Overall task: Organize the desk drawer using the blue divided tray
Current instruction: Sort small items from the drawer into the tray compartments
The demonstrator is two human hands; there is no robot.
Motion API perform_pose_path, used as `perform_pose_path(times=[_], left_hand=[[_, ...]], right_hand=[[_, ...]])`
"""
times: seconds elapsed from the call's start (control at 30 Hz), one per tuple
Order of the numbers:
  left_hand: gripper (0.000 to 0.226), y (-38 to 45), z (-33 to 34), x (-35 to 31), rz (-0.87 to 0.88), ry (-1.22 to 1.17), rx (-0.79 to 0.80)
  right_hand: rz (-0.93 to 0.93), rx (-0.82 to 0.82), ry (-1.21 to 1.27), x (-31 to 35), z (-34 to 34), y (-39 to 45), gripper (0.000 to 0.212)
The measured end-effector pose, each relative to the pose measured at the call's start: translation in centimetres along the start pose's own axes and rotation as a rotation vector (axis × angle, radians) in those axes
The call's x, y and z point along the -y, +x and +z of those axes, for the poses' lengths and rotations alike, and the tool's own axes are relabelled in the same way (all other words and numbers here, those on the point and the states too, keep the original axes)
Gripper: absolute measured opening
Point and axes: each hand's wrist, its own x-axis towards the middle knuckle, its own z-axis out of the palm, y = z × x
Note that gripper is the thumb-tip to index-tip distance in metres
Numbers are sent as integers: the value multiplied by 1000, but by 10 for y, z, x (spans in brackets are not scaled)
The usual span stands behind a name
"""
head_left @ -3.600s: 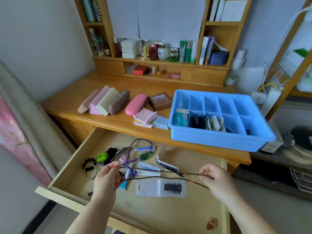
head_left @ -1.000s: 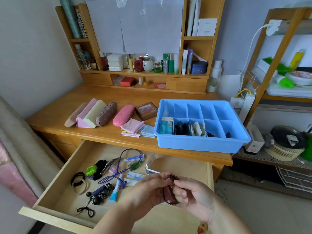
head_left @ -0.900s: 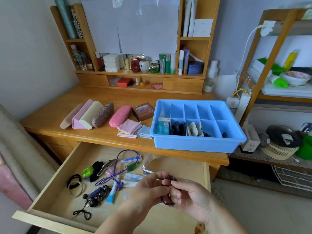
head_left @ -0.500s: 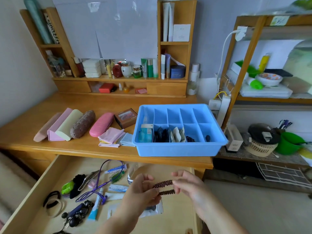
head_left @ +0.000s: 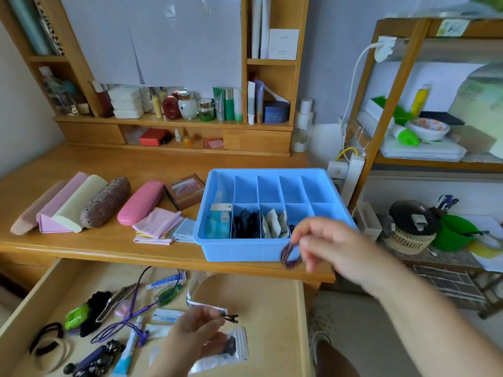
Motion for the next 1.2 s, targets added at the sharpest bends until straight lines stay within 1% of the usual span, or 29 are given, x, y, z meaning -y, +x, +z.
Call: perform_pose_path(times=[0.1, 0.17, 0.2, 0.3, 0.33, 0.37, 0.43, 0.5, 0.53, 0.57, 0.6, 0.63, 0.67, 0.73, 0.77, 0.8, 0.87, 0.9, 0.93, 0.97, 1.0, 1.07, 1.1, 1.13, 1.2], left_hand=[[6, -2, -27, 19, -49, 150, -106], [7, -4, -41, 29, -78, 184, -153], [7, -5, -46, 33, -93, 197, -168], [8, -4, -57, 42, -100, 240, -189], [9, -3, -60, 44, -84, 255, -196], [11, -3, -63, 46, -67, 267, -200], [13, -1, -68, 50, -50, 274, -202], [13, 0, -73, 53, -49, 265, -202], [13, 0, -75, 55, -46, 266, -198], [13, 0, -76, 56, -40, 272, -193], [13, 0, -78, 57, -35, 282, -188], [14, -1, -80, 58, -31, 297, -185], [14, -1, -83, 59, -27, 317, -182], [16, -4, -89, 62, -20, 390, -170], [17, -6, -92, 64, -9, 447, -164], [19, -7, -94, 66, 9, 516, -160], [23, -7, -96, 68, 57, 678, -153], [24, -7, -95, 68, 78, 757, -148], [24, -5, -92, 67, 100, 823, -138], [23, -3, -88, 67, 128, 887, -121], [23, 1, -81, 67, 168, 953, -97], [29, 13, -64, 69, 265, 1085, -34], [34, 20, -55, 71, 303, 1148, 1], [39, 26, -48, 72, 321, 1216, 27], [47, 39, -39, 73, 308, 1369, 23]], right_hand=[[-42, -210, -139, 6, -40, 40, 31], [1, -275, -296, -5, -45, 71, 30], [44, -252, -395, -13, -42, 82, 29], [162, -37, -839, -44, -23, 99, 28], [170, 1, -932, -47, -18, 102, 29], [181, 17, -956, -46, -17, 103, 31], [215, 9, -886, -43, -22, 107, 32], [211, -93, -767, -42, -26, 106, 29], [201, -118, -752, -43, -26, 104, 26], [188, -85, -778, -44, -25, 103, 23], [183, -7, -828, -45, -23, 102, 23], [197, 70, -865, -45, -19, 99, 27], [220, 111, -875, -46, -17, 96, 33], [230, 98, -859, -41, -17, 88, 41], [178, 44, -880, -37, -17, 81, 39], [76, -65, -912, -36, -14, 73, 34], [-222, -360, -911, -34, 3, 52, 25], [-349, -448, -891, -32, 20, 40, 24], [-420, -453, -856, -31, 40, 29, 24], [-443, -387, -828, -36, 62, 21, 24], [-403, -268, -797, -47, 84, 15, 23], [-190, 14, -735, -74, 130, 11, 19], [-102, 115, -726, -91, 150, 11, 19], [-31, 186, -715, -107, 167, 11, 23], [59, 250, -669, -134, 194, 12, 32]])
